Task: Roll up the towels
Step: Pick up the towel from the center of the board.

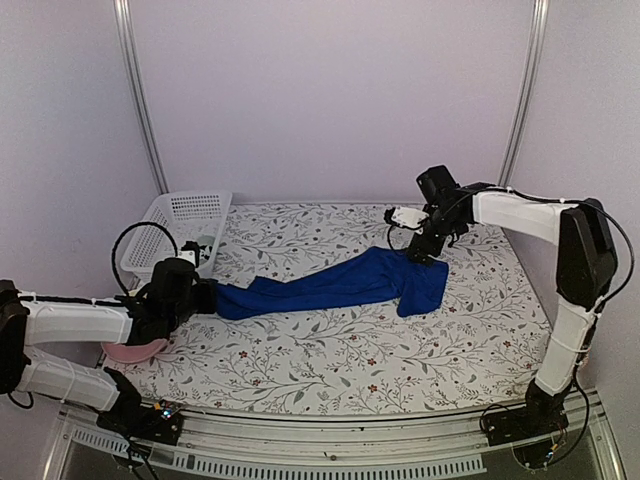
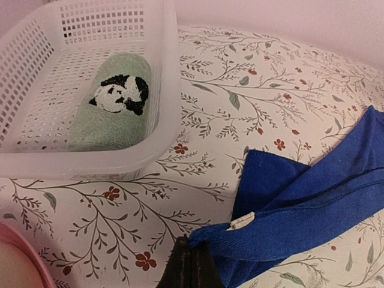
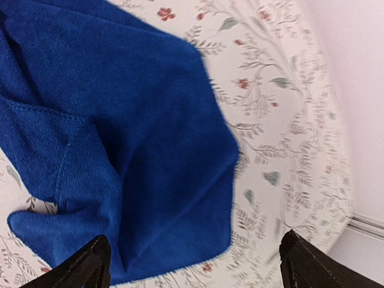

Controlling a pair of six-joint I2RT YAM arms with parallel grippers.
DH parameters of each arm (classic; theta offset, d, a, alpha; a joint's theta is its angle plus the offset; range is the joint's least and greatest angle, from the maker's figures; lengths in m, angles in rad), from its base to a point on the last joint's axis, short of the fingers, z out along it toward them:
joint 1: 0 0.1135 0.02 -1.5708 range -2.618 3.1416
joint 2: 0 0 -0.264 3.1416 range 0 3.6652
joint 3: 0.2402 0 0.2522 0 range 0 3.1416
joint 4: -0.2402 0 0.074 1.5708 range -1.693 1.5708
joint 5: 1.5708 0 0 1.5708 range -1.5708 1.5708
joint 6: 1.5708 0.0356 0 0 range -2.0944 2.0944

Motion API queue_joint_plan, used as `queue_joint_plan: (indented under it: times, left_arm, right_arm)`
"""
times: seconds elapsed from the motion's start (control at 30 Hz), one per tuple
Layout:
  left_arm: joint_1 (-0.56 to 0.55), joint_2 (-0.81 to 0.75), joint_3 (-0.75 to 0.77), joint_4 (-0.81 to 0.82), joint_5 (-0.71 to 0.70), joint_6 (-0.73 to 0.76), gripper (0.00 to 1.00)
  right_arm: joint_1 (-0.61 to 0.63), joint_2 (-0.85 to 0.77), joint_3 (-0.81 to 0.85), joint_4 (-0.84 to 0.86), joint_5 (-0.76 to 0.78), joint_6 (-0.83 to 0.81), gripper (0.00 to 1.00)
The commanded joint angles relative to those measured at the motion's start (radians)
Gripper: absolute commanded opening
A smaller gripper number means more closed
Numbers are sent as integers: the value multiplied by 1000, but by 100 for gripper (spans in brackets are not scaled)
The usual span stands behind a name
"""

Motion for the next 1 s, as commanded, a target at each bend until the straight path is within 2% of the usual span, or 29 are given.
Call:
queue_joint_plan:
  times: [0.0, 0.07, 0.13, 0.23, 0.37, 0.53, 0.63, 0.67, 0.77, 0.9, 0.97]
  left_arm:
    - [1, 1, 19, 20, 20, 0, 0]
    - [1, -3, 18, 22, 22, 1, 0]
    - [0, -3, 16, 24, 24, 0, 0]
    - [-1, -3, 18, 21, 23, 1, 0]
    - [0, -14, 16, 16, 14, 1, 0]
    - [0, -24, 13, 17, 5, 3, 0]
    - [1, -20, 14, 19, 8, 4, 0]
    - [0, -19, 15, 19, 7, 4, 0]
    - [0, -18, 16, 18, 8, 3, 0]
    - [0, -27, 15, 13, 3, 3, 0]
    - [0, -34, 12, 14, 0, 3, 0]
  right_arm:
    - [47, -231, -164, 292, 207, -55, 99]
    - [45, -275, -223, 360, 250, -48, 99]
    - [41, -282, -248, 356, 262, -25, 99]
    - [35, -319, -282, 290, 48, 5, 99]
    - [45, -356, -353, 309, -185, 85, 99]
    - [47, -356, -366, 315, -331, 281, 99]
    - [62, -382, -394, 273, -417, 229, 99]
    - [83, -393, -409, 291, -326, 176, 99]
    - [120, -412, -449, 422, 31, 184, 99]
    - [81, -482, -518, 603, 149, 227, 99]
    - [70, -502, -541, 633, 168, 286, 99]
